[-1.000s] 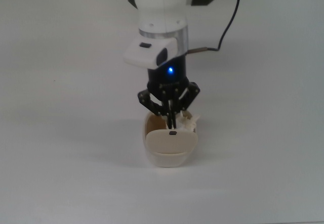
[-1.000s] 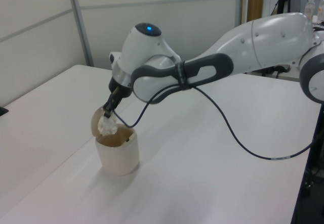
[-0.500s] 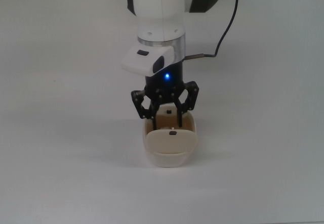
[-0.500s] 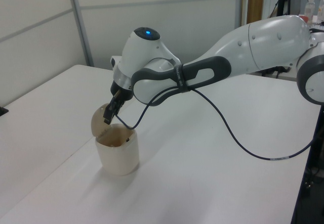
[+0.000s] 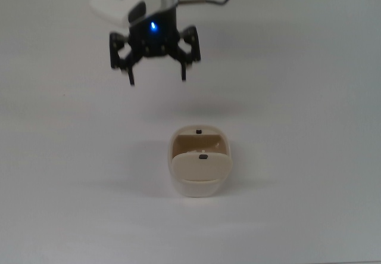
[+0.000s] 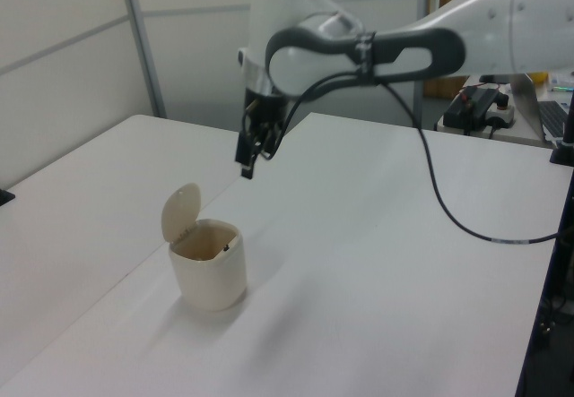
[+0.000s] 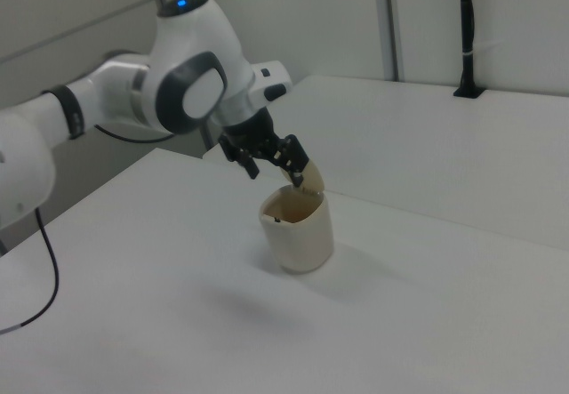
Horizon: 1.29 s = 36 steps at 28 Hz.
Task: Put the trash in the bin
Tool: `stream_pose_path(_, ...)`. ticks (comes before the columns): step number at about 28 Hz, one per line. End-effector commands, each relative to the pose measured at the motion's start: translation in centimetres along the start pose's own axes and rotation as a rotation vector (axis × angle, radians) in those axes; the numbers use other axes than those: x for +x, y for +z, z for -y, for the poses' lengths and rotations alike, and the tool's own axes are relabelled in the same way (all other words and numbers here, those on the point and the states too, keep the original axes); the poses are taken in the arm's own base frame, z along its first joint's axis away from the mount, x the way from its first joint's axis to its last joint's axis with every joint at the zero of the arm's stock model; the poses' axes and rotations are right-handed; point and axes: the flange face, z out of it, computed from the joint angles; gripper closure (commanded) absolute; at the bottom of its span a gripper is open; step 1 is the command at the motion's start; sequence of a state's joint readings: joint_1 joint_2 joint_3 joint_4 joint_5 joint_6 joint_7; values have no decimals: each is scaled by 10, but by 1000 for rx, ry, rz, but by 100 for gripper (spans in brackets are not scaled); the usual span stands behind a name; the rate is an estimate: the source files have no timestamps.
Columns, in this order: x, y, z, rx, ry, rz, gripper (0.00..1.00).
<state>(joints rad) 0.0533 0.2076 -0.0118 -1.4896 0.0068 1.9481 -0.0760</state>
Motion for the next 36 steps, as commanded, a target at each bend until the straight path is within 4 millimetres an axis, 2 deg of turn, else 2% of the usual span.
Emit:
stream_pose_path(1, -31, -40, -6, -10, 24, 87, 0)
stream_pose_path(3, -44, -56, -11, -9, 36, 129, 0)
stream_pose_path(10, -63, -72, -11, -14, 75, 204, 0)
stream_pose_path(17, -69, -69, -13, -80, 220, 246, 0)
stream_pose_path(22, -72, -67, -13, -78, 188, 269, 0)
stream_pose_path(36, -74, -72, -32, -56, 98, 266, 0)
